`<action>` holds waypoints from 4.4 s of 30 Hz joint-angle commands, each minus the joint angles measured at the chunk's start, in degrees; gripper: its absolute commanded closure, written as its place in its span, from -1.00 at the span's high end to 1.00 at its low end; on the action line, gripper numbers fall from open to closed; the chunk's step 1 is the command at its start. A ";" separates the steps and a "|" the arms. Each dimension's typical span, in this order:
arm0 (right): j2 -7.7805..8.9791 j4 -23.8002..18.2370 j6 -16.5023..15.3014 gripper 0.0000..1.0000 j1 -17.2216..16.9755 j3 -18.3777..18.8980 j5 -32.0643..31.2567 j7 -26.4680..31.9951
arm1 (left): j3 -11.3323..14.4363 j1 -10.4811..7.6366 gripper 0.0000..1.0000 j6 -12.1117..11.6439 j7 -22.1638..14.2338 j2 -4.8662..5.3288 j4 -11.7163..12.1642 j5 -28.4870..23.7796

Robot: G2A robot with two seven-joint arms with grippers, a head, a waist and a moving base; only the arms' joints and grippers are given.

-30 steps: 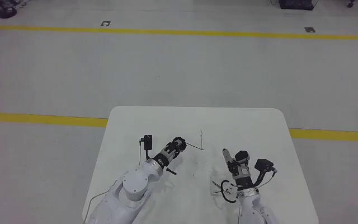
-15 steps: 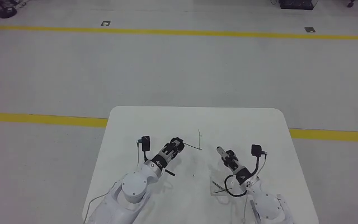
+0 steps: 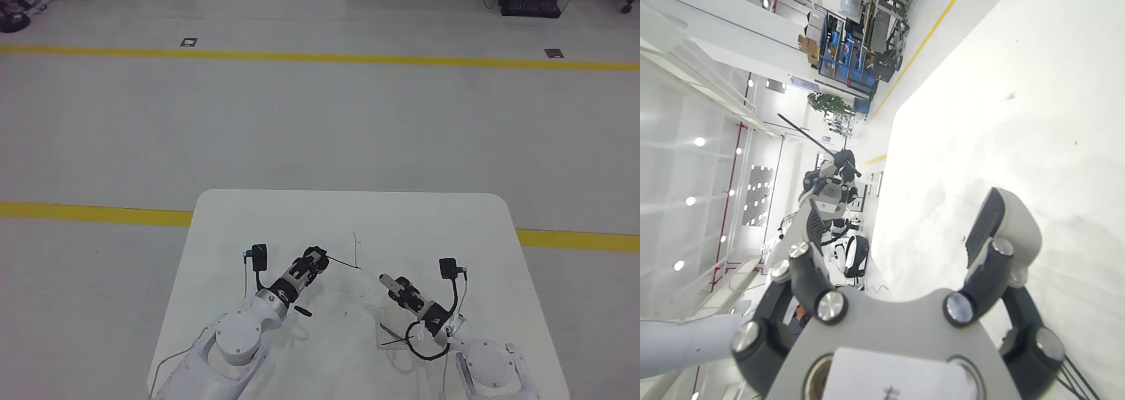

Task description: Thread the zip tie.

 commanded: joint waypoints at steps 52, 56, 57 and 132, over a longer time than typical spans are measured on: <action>2.64 18.71 8.84 -0.44 15.84 -2.61 34.48 32.41 | 0.00 0.00 -1.00 0.00 0.00 0.00 0.00 0.00; 2.83 21.24 9.11 -0.56 17.39 -3.06 37.06 34.09 | 0.00 0.00 -1.00 0.00 0.00 0.00 0.00 0.00; 2.86 21.70 9.09 -0.56 17.68 -3.28 37.42 34.34 | 0.00 0.00 -1.00 0.00 0.00 0.00 0.00 0.00; 3.76 37.76 7.63 -0.72 29.66 -15.64 48.78 36.98 | 0.00 0.00 -1.00 0.00 0.00 0.00 0.00 0.00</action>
